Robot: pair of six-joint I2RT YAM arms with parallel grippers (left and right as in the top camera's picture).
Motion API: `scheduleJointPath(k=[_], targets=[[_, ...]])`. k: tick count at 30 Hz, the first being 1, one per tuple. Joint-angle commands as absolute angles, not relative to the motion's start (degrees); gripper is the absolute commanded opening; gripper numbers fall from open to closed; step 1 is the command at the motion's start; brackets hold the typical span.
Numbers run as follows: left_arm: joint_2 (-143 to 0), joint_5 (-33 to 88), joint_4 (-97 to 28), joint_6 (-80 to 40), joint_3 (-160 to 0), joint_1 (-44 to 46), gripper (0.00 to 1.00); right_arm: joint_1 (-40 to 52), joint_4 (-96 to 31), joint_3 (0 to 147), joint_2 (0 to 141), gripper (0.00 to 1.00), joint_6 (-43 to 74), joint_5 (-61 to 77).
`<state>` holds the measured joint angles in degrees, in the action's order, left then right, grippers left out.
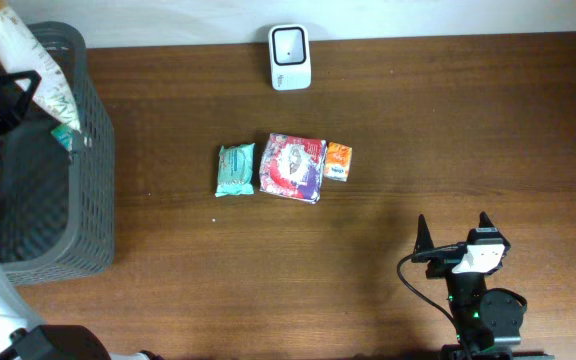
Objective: Scan the item barcode
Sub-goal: 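Reach the left gripper into the basket and grasp the white tube bottle, then carry the white bottle past the scanner and stand it right of the orange pack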
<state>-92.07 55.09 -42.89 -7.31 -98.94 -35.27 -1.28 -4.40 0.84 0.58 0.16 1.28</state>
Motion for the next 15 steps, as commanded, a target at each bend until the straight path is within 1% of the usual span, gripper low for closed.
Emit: scheduleJointPath(k=[1,5,11,12,14,15], targets=[[-86.63,62.39,-42.0,-10.09,-99.59,-34.37,0.0,-0.82,-4.45,0.32,0.21,0.98,0.25,0.6],[-84.01,62.35,-42.0,-10.04,-99.59,-28.45,0.0,-0.82,-4.45,0.32,0.21,0.99,0.25,0.58],[-83.99,61.58,-42.28,-10.02,-99.57,-19.18,0.0,-0.82,-4.45,0.32,0.21,0.99,0.25,0.6],[-83.99,59.31,-43.16,-10.0,-99.57,-17.04,0.0,-0.82,-4.45,0.32,0.21,0.99,0.25,0.6],[-84.05,47.94,-47.79,-9.58,-99.31,-10.07,0.0,-0.82,-4.45,0.32,0.21,0.99,0.25,0.6],[-84.14,45.69,-48.45,-9.54,-99.24,-8.4,0.0,-0.82,-4.45,0.32,0.21,0.99,0.25,0.58]])
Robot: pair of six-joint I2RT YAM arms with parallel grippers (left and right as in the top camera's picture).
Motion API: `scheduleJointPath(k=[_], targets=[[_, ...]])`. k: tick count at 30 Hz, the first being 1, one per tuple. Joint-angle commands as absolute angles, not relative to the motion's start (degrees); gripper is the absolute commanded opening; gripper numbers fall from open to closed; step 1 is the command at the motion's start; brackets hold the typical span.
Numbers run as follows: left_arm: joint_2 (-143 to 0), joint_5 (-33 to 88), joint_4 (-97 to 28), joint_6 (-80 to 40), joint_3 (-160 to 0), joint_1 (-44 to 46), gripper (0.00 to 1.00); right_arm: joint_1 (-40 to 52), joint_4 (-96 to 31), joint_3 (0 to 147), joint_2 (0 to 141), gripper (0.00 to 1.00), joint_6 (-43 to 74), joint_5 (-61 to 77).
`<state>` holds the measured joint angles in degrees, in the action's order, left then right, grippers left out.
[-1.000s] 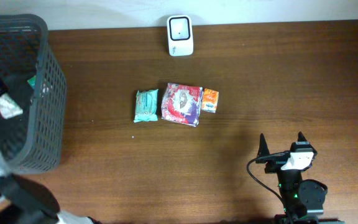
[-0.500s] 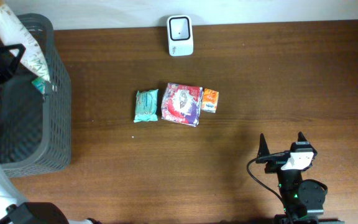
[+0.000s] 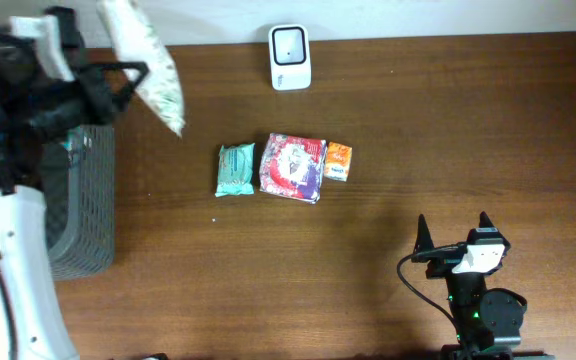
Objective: Scan the item barcode
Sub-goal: 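Carry the white bottle past the scanner and stand it right of the orange pack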
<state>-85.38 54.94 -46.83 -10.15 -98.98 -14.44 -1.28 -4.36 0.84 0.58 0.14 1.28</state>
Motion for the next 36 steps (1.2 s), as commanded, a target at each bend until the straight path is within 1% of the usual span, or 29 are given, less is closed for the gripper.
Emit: scheduleJointPath(k=[1,4,6,11,17,18,20,22,26,29,34,36], targets=[[-84.49,42.5,-48.97,-9.52,-99.2,-4.89,0.0,-0.82,-4.45,0.32,0.21,0.99,0.25,0.6],[-87.44,35.24,-48.47,-9.39,-99.18,5.23,0.0,-0.82,-4.45,0.32,0.21,0.99,0.25,0.6],[-91.42,34.24,-47.94,-9.41,-99.18,10.81,0.0,-0.82,-4.45,0.32,0.21,0.99,0.25,0.6],[-100.36,34.68,-43.77,-11.22,-99.18,20.53,0.0,-0.82,-4.45,0.32,0.21,0.99,0.25,0.58],[-113.62,34.65,-32.36,-19.99,-99.18,30.09,0.0,-0.82,-4.45,0.32,0.21,0.99,0.25,0.6],[-116.62,34.5,-30.28,-20.03,-99.18,31.68,0.0,-0.82,-4.45,0.32,0.21,0.99,0.25,0.58],[-119.61,32.64,-28.47,-20.69,-99.18,33.28,0.0,-0.82,-4.45,0.32,0.21,0.99,0.25,0.6],[-122.56,28.49,-26.5,-24.75,-99.18,34.74,0.0,-0.82,-4.45,0.32,0.21,0.99,0.25,0.6],[-126.45,27.35,-20.16,-25.71,-99.18,36.8,0.0,-0.82,-4.45,0.32,0.21,0.99,0.25,0.58],[-126.69,18.57,-20.25,-25.71,-99.18,37.8,0.0,-0.82,-4.45,0.32,0.21,0.98,0.25,0.6],[-128.31,18.15,-20.16,-26.59,-99.18,40.14,0.0,-0.82,-4.45,0.32,0.21,0.99,0.25,0.6],[-129.51,18.17,-20.21,-30.41,-99.18,40.93,0.02,-0.82,-4.45,0.32,0.21,0.98,0.25,0.58]])
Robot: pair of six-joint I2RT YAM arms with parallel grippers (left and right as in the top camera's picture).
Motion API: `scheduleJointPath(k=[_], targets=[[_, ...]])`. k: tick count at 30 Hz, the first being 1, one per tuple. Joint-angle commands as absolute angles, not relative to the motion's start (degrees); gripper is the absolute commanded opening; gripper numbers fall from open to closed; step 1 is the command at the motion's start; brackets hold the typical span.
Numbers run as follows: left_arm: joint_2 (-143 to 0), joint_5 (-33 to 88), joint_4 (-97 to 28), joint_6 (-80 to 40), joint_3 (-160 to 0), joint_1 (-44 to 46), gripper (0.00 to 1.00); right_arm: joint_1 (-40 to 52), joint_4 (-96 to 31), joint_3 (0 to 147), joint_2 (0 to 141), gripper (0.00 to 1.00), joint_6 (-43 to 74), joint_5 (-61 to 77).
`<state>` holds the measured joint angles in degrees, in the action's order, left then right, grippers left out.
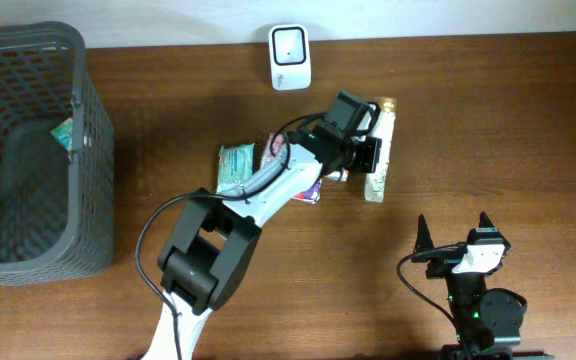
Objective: Scan the item barcode
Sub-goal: 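Carry the white bottle past the scanner and stand it right of the orange pack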
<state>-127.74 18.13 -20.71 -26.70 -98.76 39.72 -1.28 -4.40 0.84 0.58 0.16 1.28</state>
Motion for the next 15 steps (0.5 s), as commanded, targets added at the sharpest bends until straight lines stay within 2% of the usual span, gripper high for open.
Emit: scheduleJointPath(k=[1,5,15], targets=[[-130.02,18.17,-20.25,-30.39,-99.18,40.99,0.05,-0.82,-4.45,0.32,0.21,0.98,0.25,0.6],[-130.19,17.52,-20.8,-30.02,-99.18,40.97,0.19,-0.82,-4.45,0.32,0.21,0.99,0.25,0.58],[-130.17,23.62,-22.0,-27.33,-103.74,40.29,0.31,-0.82,-4.45,0.32,0.21,0.98,0.25,0.6]])
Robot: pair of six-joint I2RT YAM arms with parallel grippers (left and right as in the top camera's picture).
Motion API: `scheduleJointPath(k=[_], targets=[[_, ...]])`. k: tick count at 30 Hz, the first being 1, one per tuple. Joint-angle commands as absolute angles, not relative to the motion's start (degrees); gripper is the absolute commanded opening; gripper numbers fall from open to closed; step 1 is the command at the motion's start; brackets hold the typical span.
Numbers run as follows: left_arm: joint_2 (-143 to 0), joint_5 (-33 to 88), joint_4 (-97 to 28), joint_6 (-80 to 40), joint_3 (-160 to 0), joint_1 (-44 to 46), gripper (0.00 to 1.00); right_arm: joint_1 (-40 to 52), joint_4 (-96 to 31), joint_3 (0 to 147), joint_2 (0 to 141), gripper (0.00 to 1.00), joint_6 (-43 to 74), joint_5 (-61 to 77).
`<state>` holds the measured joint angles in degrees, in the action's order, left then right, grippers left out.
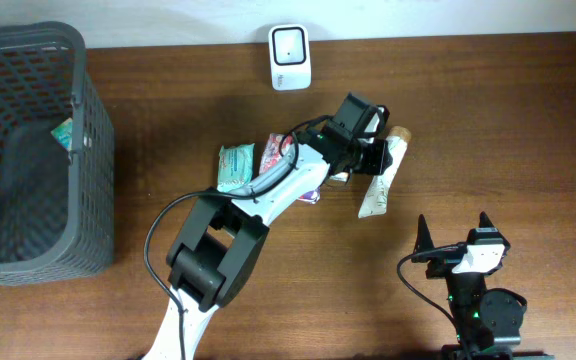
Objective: Scan the item barcode
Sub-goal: 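Carry the white bottle past the scanner and stand it right of the orange pack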
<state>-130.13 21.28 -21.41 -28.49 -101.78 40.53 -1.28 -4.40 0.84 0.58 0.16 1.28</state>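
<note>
A white barcode scanner (290, 57) stands at the table's far edge. My left gripper (381, 152) reaches across the middle of the table and is shut on a long white packet (377, 188). The packet hangs tilted, its lower end toward the front. It lies to the right of and below the scanner. My right gripper (453, 235) rests open and empty near the front right.
A teal packet (235, 168), a red and purple packet (286, 160) and an orange packet (340, 176) lie in a row, partly under my left arm. A dark mesh basket (93, 180) at the left holds a small teal item (63, 131).
The left gripper has shifted slightly right and toward the front. The white packet in it now sits lower and more tilted. The right arm has not moved.
My left gripper held the long white packet over the basket, then just past the basket's right rim. Later it was across the table beside the orange packet, below and right of the scanner. It stays there now, the packet more tilted.
</note>
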Motion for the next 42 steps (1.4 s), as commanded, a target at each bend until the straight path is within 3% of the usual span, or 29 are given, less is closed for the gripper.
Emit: scheduleJointPath(k=[1,3,6,9,11,13,14,15,22,27,28,30,31,38,42], targets=[[-130.19,23.53,-23.16,-27.33,-103.74,40.4,0.38,-0.82,-4.45,0.32,0.21,0.99,0.25,0.58],[-130.21,21.32,-25.34,-27.33,-103.72,40.58,0.54,-0.82,-4.45,0.32,0.21,0.99,0.25,0.58],[-130.78,11.9,-27.16,-27.29,-103.55,42.22,0.61,-0.82,-4.45,0.32,0.21,0.99,0.25,0.58],[-131.7,11.05,-27.11,-26.0,-103.55,43.68,0.63,-0.82,-4.45,0.32,0.21,0.99,0.25,0.58],[-133.21,11.0,-26.85,-26.02,-103.55,44.73,0.53,-0.82,-4.45,0.32,0.21,0.99,0.25,0.58],[-134.39,9.5,-26.85,-26.02,-103.55,44.99,0.36,-0.82,-4.45,0.32,0.21,0.98,0.25,0.6],[-134.45,6.28,-26.89,-26.0,-103.55,44.99,0.1,-0.82,-4.45,0.32,0.21,0.99,0.25,0.6],[-134.45,4.8,-26.87,-26.02,-103.55,44.95,0.02,-0.82,-4.45,0.32,0.21,0.99,0.25,0.6],[-134.39,-1.48,-24.36,-30.33,-106.26,44.36,0.0,-0.82,-4.45,0.32,0.21,0.99,0.25,0.6],[-134.34,-15.44,-25.58,-30.81,-107.63,44.62,0.0,-0.82,-4.45,0.32,0.21,0.99,0.25,0.58],[-134.34,-14.98,-25.54,-30.81,-107.63,44.64,0.02,-0.82,-4.45,0.32,0.21,0.99,0.25,0.58],[-134.34,-12.64,-25.28,-30.81,-107.63,44.82,0.22,-0.82,-4.45,0.32,0.21,0.99,0.25,0.6],[-134.34,-11.22,-24.88,-30.81,-107.81,44.84,0.25,-0.82,-4.45,0.32,0.21,0.99,0.25,0.58],[-133.99,4.21,-26.57,-29.89,-117.03,44.8,0.31,-0.82,-4.45,0.32,0.21,0.99,0.25,0.6],[-129.73,4.69,-29.71,-21.54,-122.23,44.12,0.45,-0.82,-4.45,0.32,0.21,0.99,0.25,0.6]])
